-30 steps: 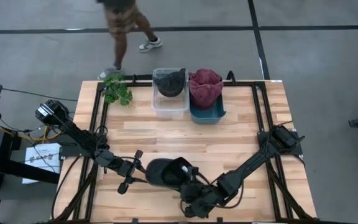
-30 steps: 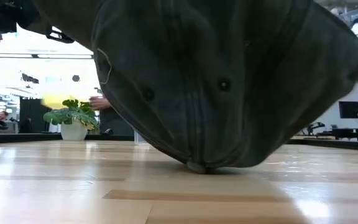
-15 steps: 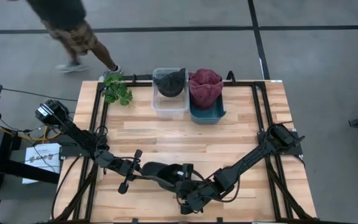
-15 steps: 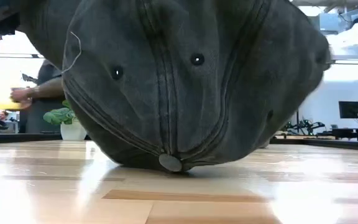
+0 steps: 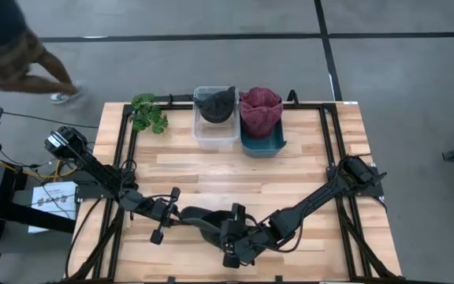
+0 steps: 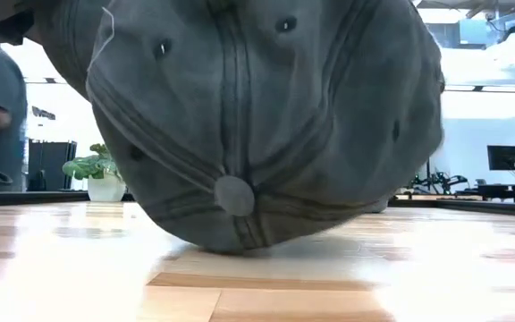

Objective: Pick & Place hat
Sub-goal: Put the black cap into the transparent bin

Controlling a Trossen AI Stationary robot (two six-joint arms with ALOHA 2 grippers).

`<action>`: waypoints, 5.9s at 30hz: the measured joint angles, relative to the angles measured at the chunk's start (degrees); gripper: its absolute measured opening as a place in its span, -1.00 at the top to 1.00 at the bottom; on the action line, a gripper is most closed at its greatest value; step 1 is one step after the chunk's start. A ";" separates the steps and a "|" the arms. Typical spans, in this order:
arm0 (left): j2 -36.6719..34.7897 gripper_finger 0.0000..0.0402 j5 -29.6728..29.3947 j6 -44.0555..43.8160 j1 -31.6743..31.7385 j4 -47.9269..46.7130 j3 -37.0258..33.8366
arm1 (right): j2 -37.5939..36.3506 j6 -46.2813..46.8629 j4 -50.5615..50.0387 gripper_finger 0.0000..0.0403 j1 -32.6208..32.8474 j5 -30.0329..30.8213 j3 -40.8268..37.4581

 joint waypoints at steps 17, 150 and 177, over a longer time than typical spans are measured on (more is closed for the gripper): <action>-0.81 0.94 -15.51 -6.84 0.12 -3.10 0.09 | -3.42 26.10 -38.31 -0.03 7.19 24.87 9.14; -8.53 0.93 -14.23 12.39 -16.10 2.29 3.82 | 1.59 30.20 -4.23 1.00 8.60 25.59 -3.38; -5.91 0.93 -14.22 10.10 -10.85 2.09 3.82 | 1.59 -4.07 26.35 1.00 2.21 -6.10 -3.41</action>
